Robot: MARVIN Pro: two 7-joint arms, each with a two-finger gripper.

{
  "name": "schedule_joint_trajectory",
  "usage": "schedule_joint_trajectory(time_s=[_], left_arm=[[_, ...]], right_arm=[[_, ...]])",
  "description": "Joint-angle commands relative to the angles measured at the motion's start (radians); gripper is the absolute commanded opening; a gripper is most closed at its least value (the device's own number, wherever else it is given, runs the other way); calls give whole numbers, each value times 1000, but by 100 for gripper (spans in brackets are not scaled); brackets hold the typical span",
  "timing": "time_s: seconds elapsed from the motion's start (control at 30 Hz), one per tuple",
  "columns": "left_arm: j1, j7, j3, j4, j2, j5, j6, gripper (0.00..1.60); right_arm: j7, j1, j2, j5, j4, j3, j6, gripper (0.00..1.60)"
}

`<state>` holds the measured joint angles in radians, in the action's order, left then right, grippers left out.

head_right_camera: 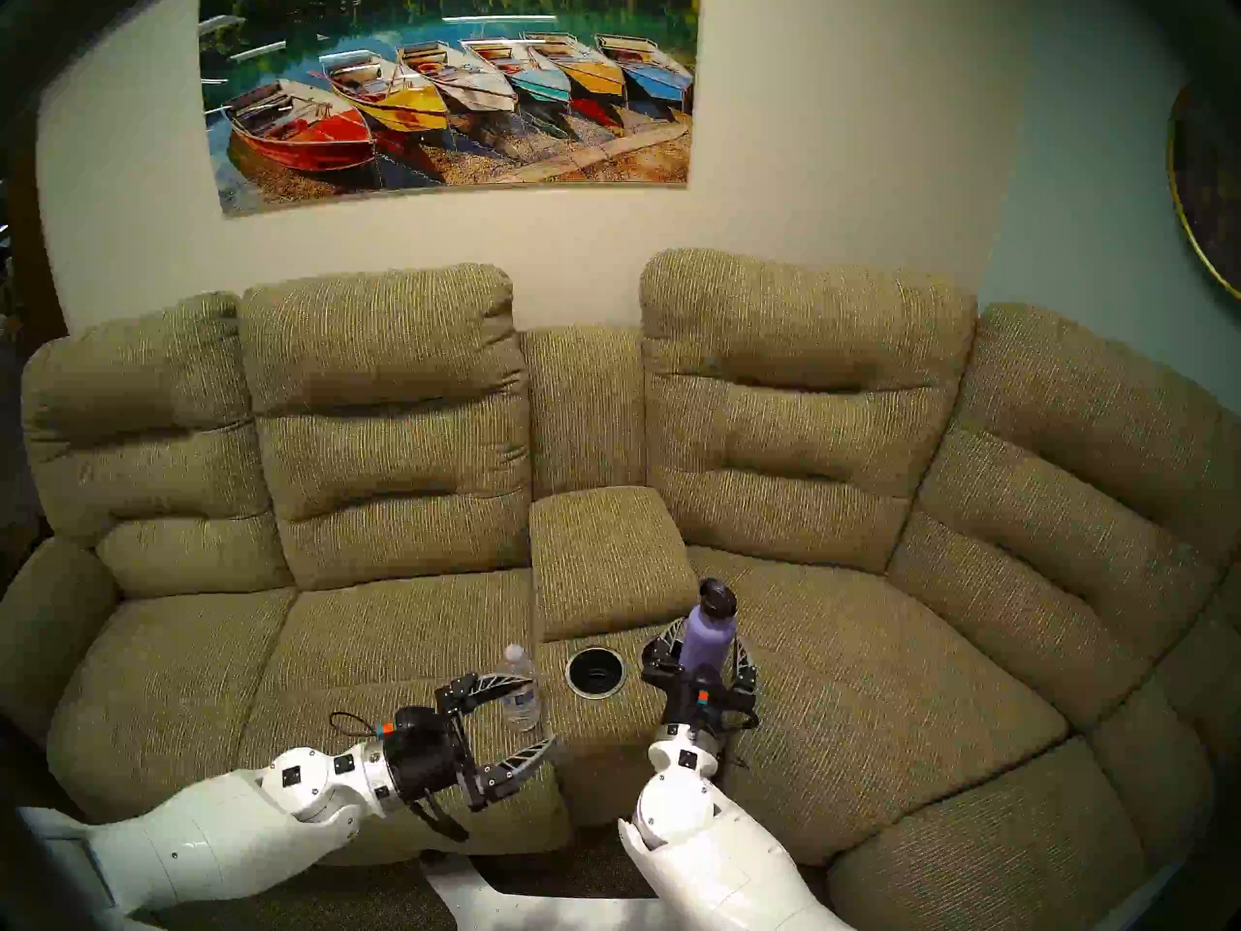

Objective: Put bottles into cup holders

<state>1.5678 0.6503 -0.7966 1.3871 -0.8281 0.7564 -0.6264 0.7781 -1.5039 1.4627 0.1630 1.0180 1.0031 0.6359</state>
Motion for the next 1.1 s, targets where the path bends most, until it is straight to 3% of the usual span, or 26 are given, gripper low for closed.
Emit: schedule_joint_trajectory(time_s=[0.0,0.37,0.57,0.63,0.67,0.83,0.9,0.93,0.97,1.0,1.07], left_arm=[[-3,4,-3,12,-5,6,-9,160],[-2,10,-6,10,-7,7,-9,160],[-3,12,-6,9,-8,7,-8,160],[-2,13,-7,8,-8,8,-9,160],[-3,13,-7,8,-8,8,-9,160],[-3,14,-7,8,-8,8,-9,160],[-2,15,-7,8,-9,8,-9,160],[-2,15,-8,8,-9,8,-9,160],[-2,15,-8,8,-9,8,-9,160],[-2,15,-8,8,-9,8,-9,160],[-2,14,-8,8,-9,9,-9,160]], right_arm=[[24,78,49,-21,-29,4,22,160],[53,196,98,-20,-161,33,28,160],[40,249,122,-23,-228,68,16,160],[31,303,142,9,-307,78,16,160],[19,279,143,-4,-277,108,-2,160],[5,338,164,17,-383,130,2,160],[14,367,176,19,-433,130,16,124],[7,362,178,20,-428,141,16,95],[18,382,186,22,-468,135,34,88],[22,390,191,19,-487,136,46,63],[21,399,204,21,-523,140,84,40]])
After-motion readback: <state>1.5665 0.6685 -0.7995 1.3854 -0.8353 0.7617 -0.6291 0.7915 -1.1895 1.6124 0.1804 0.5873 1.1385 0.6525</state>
